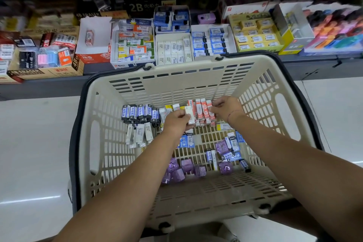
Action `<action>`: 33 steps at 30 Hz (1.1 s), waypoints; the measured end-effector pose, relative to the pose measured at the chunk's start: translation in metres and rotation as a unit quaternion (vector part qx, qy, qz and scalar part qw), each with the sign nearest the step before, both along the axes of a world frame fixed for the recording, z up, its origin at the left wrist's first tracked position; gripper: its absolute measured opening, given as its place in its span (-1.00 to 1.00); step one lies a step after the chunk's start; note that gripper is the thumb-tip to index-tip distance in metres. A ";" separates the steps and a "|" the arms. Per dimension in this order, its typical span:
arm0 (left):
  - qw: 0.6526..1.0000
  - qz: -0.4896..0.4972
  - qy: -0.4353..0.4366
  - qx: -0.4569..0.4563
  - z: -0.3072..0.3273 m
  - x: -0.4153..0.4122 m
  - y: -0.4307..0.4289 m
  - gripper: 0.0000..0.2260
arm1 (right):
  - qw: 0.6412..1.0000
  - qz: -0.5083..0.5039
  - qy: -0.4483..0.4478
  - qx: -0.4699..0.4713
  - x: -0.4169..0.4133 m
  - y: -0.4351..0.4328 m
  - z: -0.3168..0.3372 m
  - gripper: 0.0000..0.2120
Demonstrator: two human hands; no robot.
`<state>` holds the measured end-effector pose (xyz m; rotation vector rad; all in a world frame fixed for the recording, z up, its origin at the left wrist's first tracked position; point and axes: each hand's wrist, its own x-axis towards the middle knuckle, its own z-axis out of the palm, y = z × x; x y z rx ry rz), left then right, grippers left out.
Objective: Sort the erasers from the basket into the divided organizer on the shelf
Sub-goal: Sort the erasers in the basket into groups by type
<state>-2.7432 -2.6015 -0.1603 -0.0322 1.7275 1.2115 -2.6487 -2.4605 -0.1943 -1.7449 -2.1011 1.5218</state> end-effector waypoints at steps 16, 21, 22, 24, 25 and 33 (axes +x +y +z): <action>0.960 0.228 -0.108 -0.121 0.020 -0.026 -0.101 -0.95 | 0.960 0.106 0.017 -0.259 -0.016 -0.094 0.033 -0.86; 0.974 0.177 -0.112 -0.084 0.034 -0.024 -0.105 -0.94 | 0.933 0.058 0.096 -0.341 -0.048 -0.129 0.031 -0.92; 0.980 0.156 -0.082 -0.086 0.040 -0.025 -0.107 -0.94 | 0.934 0.051 0.099 -0.338 -0.054 -0.134 0.029 -0.94; 0.988 0.051 0.082 -0.117 0.052 -0.031 -0.113 -0.97 | 0.942 0.041 0.094 -0.320 -0.063 -0.140 0.025 -0.88; 0.972 -0.008 0.197 -0.128 0.059 -0.036 -0.115 -0.94 | 0.948 0.030 0.084 -0.307 -0.067 -0.141 0.023 -0.83; 0.793 0.007 0.589 -0.155 0.095 -0.067 -0.143 -0.65 | 0.981 -0.006 0.010 -0.194 -0.094 -0.146 -0.008 -0.73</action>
